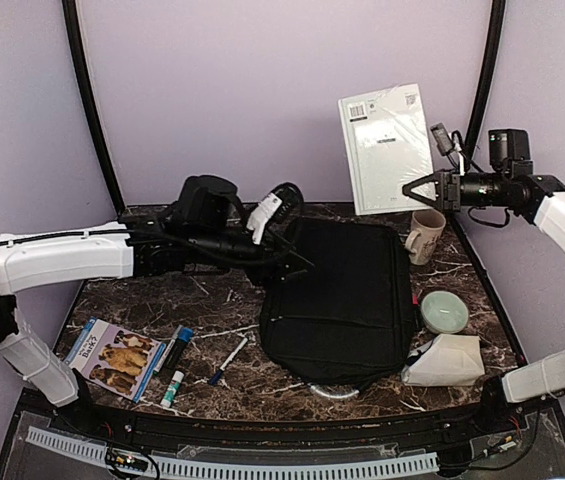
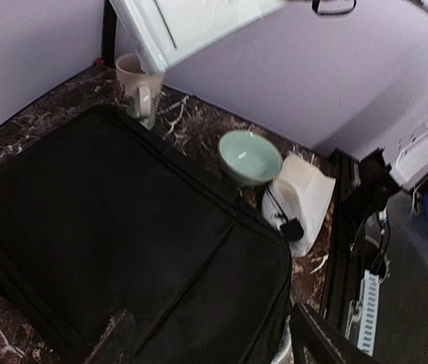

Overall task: Pack the student bag
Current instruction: Move the student bag to the center of the board.

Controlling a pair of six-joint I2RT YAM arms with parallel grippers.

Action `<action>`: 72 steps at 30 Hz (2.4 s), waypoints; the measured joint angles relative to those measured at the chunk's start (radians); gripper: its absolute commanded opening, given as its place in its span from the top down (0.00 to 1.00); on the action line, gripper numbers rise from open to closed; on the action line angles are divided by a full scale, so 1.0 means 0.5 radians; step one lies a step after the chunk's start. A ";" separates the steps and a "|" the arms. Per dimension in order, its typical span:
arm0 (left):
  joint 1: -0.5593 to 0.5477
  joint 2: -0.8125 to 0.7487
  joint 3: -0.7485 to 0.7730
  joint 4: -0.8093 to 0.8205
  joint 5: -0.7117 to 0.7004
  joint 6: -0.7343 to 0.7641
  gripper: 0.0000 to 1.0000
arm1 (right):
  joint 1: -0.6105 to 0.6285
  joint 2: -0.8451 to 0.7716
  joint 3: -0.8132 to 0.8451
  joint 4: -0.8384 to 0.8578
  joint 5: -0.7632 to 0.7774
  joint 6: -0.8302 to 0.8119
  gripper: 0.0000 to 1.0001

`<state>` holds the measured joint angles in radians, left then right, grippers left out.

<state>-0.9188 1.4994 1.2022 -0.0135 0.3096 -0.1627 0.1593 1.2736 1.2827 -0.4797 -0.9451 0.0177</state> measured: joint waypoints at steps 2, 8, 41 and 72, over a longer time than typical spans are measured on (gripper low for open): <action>-0.097 0.136 0.117 -0.121 -0.038 0.161 0.29 | -0.034 -0.102 -0.055 -0.030 0.000 -0.079 1.00; -0.321 0.594 0.452 -0.505 -0.288 0.515 0.27 | -0.213 -0.233 -0.171 -0.099 -0.049 -0.195 1.00; 0.510 1.228 0.633 -0.155 0.024 -0.520 0.63 | -0.278 -0.248 -0.446 0.031 -0.031 -0.092 1.00; 0.772 0.665 -0.103 -0.172 -0.420 -0.704 0.48 | -0.294 -0.278 -0.501 0.124 -0.030 -0.023 1.00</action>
<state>-0.5327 1.8317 1.1507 -0.0994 0.0998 -0.5148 0.0120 1.1347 1.0321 -0.4179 -0.9600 0.0063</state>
